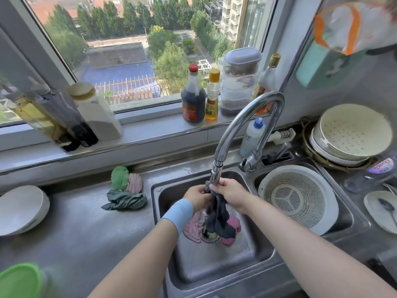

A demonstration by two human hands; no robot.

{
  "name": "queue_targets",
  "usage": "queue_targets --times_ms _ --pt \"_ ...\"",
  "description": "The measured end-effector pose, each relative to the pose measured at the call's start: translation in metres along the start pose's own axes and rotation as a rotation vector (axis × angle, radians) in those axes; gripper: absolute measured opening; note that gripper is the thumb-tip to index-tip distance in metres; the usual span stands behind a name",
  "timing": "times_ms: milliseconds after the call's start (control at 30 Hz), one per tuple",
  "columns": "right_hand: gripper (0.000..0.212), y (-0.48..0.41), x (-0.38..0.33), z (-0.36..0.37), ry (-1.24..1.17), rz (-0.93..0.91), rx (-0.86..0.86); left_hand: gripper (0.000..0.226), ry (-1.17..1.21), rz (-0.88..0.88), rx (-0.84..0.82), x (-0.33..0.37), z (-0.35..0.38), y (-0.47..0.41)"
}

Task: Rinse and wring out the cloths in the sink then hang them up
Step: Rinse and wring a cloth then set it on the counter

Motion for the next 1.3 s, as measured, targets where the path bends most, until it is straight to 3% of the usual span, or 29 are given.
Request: queue_targets --times_ms 67,200,267,333,433,500,633,733,833,933,1000,1200,1300 --pt "0.027 0.000 0.001 -0.007 0.089 -0.028 0.008 0.015 -0.192 -0.004 0.137 -0.002 -0.016 -0.009" --pt "0.018 0.004 0.008 -0.032 0.299 -0.027 0.180 0.013 -0.286 0.028 0.215 -0.001 -0.024 -0.011" --pt "0.016 0.003 0.011 -0.030 0.222 -0.012 0.212 0.013 -0.227 -0.029 0.319 -0.012 -0.027 -0.008" --pt "0.015 0.002 0.011 -0.021 0.065 0.000 0.225 0.028 0.112 -0.216 0.299 -0.030 -0.016 -0.001" --pt "0.012 0.004 0.012 0.000 0.007 0.000 0.140 0.034 0.833 -0.336 0.081 -0.030 0.020 0.006" --pt "0.016 0.007 0.020 0.010 0.021 0.020 0.071 0.035 1.012 -0.340 0.108 -0.025 0.023 0.005" --pt "0.012 0.015 0.033 0.000 -0.124 0.076 0.157 0.010 0.862 -0.276 0.239 -0.026 0.017 -0.004" --pt "0.017 0.021 0.051 -0.019 -0.148 0.217 0.348 0.013 0.817 -0.238 0.274 -0.031 0.014 -0.008" --pt "0.027 0.020 0.063 0.000 -0.429 0.392 0.147 0.017 0.680 -0.190 0.268 -0.032 0.014 -0.008" --pt "0.022 0.006 0.052 0.000 -0.565 0.283 0.232 0.024 0.531 -0.151 0.341 -0.034 0.016 -0.002" --pt "0.024 0.001 0.042 -0.003 -0.502 0.198 0.313 0.022 0.469 -0.129 0.382 -0.035 0.017 0.002" --pt "0.007 0.002 0.034 0.001 0.125 -0.008 0.262 0.005 0.833 -0.256 0.295 -0.034 0.031 -0.003" --pt "0.018 0.002 0.042 -0.015 0.190 -0.009 0.313 0.005 0.863 -0.279 0.369 -0.040 0.028 -0.010"
Point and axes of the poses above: each hand's wrist, its own y-axis away from the middle knuckle, its own z-axis out of the palm, x = y × z, the point moved 7 cm from there along -y, towards the middle knuckle, and after that the axes turned 1 degree about y, right-handed, at the moved point
